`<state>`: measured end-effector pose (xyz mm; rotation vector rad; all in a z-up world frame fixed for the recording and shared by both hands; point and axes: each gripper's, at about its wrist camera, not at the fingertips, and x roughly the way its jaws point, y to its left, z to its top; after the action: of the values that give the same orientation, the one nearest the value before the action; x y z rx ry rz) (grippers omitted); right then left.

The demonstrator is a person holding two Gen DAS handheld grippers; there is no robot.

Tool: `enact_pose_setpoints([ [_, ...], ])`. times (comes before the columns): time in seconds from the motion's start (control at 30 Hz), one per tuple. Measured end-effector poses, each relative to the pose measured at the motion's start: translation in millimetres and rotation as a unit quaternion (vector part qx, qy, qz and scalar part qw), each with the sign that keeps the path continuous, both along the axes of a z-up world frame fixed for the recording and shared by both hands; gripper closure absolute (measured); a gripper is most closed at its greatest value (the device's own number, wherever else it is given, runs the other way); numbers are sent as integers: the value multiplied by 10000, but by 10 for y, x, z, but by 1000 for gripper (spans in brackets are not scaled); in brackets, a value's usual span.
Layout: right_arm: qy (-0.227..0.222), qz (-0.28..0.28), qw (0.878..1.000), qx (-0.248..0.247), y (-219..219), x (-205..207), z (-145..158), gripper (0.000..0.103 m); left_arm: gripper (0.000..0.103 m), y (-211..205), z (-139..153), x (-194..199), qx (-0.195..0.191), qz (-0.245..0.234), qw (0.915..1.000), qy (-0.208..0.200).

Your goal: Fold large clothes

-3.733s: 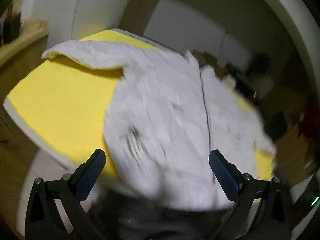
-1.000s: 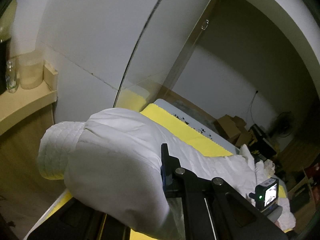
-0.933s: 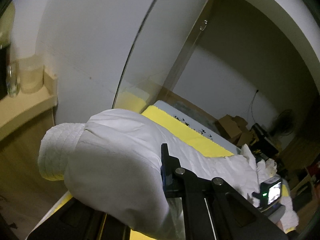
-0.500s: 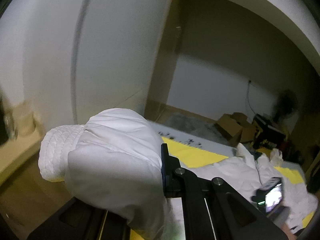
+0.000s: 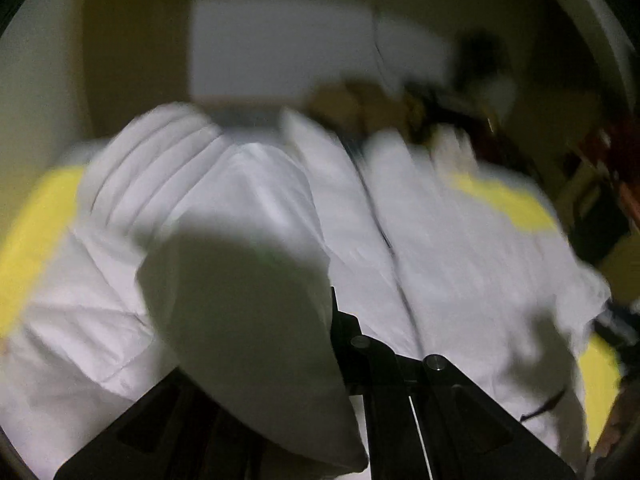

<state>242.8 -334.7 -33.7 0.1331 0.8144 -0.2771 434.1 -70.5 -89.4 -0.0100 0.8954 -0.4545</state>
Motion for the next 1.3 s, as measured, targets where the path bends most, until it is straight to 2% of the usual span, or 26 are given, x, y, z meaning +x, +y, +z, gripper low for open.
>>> enact_pose_setpoints([
  [0.03, -35, -71, 10000, -5, -94, -86, 31, 0, 99, -220, -223, -9, 48, -150, 9994, 293],
  [0.1, -98, -223, 9997, -28, -298, -238, 86, 0, 94, -386, -496, -36, 156, -206, 9984, 510],
  [0.13, -126, -275, 9995, -26, -372, -303, 106, 0, 94, -468, -577, -67, 257, -197, 9985, 443],
  [0.17, -141, -319, 9994, -15, -454, -327, 110, 0, 95, -503, -606, -125, 345, -219, 9990, 162],
  [0.2, -153, -336, 9993, -6, -521, -328, 105, 0, 92, -542, -622, -171, 434, -282, 9987, -16],
  [0.23, -164, -315, 9994, 16, -552, -339, 110, 0, 91, -552, -628, -199, 500, -312, 9982, -96],
  [0.27, -156, -286, 9995, 41, -540, -320, 108, 0, 86, -545, -616, -201, 469, -335, 9983, -96],
  [0.33, -208, -214, 9995, 128, -519, -272, 109, 0, 62, -560, -592, -218, 269, -521, 9983, -62],
  [0.37, -271, -169, 9993, 194, -490, -258, 127, 0, 28, -632, -578, -231, 203, -732, 9971, -19],
  [0.4, -323, -124, 9991, 247, -446, -226, 139, 0, 0, -698, -594, -249, 234, -945, 9952, 8],
  [0.43, -375, -86, 9988, 294, -420, -194, 151, 0, 0, -821, -589, -286, 458, -1086, 9930, -21],
  [0.47, -440, -63, 9985, 309, -369, -182, 189, 0, 0, -1034, -615, -322, 920, -1107, 9895, -153],
  [0.5, -488, -30, 9983, 308, -330, -184, 227, 0, 0, -1113, -605, -365, 1111, -1084, 9875, -285],
  [0.53, -547, 8, 9980, 314, -285, -182, 273, 0, 0, -1145, -562, -410, 1078, -1015, 9882, -391],
  [0.63, -795, 20, 9963, 318, -209, -246, 446, 0, 0, -958, -314, -553, 523, -898, 9935, -476],
  [0.67, -895, -1, 9957, 241, -199, -273, 506, 0, 0, -776, -168, -650, 255, -850, 9943, -594],
  [0.73, -1078, -63, 9941, 52, -161, -312, 618, 0, 0, -384, 75, -858, -13, -648, 9942, -855],
  [0.83, -979, 136, 9949, -174, 57, -145, 652, 0, 0, 484, 431, -1198, -374, 86, 9919, -1207],
  [0.97, -566, 1000, 9925, -417, 857, 303, 371, 0, 0, 1520, 595, -1502, -882, 1193, 9806, -1280],
  [1.07, -101, 1263, 9854, -1134, 1489, 760, -44, 0, 0, 2088, 528, -1704, -1286, 1764, 9701, -1056],
  [1.17, 96, 1312, 9718, -1956, 1950, 1146, -402, 1, 0, 2470, 421, -1867, -1530, 2122, 9618, -802],
  [1.27, 420, 1448, 9652, -2137, 2216, 1418, -639, 1, 0, 2728, 260, -2047, -1640, 2355, 9560, -602],
  [1.3, 513, 1476, 9621, -2235, 2275, 1473, -698, 5, 0, 2773, 225, -2059, -1696, 2400, 9544, -525],
])
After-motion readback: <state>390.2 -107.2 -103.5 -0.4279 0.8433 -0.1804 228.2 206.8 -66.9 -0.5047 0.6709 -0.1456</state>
